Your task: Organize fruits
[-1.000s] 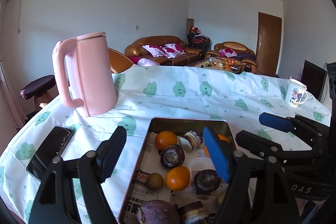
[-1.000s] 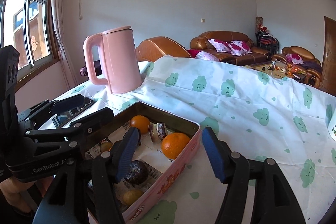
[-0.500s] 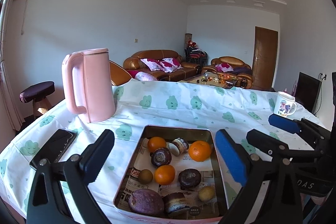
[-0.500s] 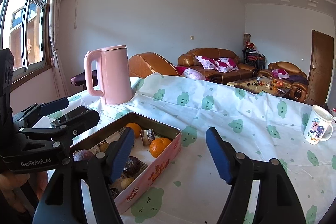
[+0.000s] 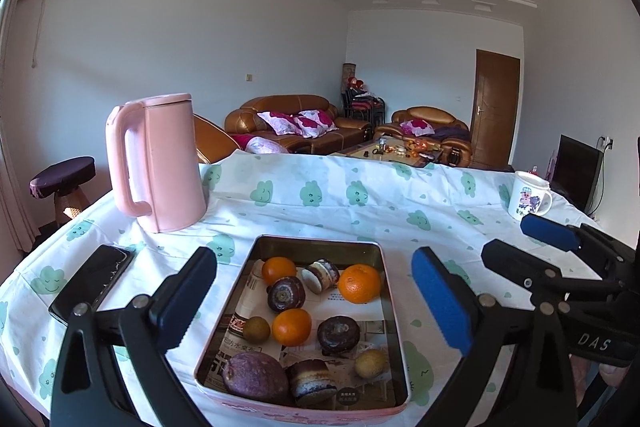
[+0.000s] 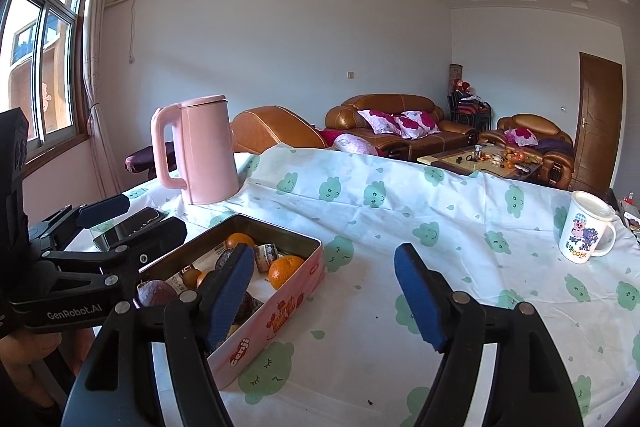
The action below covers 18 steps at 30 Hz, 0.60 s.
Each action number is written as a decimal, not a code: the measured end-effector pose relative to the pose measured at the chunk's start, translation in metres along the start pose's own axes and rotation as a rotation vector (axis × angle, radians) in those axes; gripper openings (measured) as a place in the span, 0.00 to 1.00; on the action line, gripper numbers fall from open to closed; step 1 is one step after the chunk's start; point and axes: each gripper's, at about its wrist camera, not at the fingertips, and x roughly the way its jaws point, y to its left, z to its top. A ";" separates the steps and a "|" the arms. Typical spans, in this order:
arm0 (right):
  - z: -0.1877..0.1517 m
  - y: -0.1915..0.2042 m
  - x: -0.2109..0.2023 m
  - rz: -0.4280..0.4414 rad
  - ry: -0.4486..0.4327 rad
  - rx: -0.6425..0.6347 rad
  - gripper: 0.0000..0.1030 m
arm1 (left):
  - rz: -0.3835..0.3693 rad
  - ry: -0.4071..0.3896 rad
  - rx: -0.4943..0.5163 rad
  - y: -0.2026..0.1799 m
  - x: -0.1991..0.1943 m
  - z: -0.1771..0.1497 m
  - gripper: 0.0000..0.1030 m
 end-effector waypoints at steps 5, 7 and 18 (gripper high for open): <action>-0.001 0.000 -0.003 -0.007 -0.002 0.002 0.72 | -0.006 -0.004 0.006 -0.005 -0.004 0.000 0.99; -0.001 -0.001 -0.006 -0.011 -0.005 0.003 0.72 | -0.012 -0.008 0.006 -0.006 -0.006 0.001 0.99; -0.004 -0.007 -0.015 -0.037 -0.008 0.032 0.73 | -0.016 -0.022 0.014 -0.008 -0.011 0.000 1.00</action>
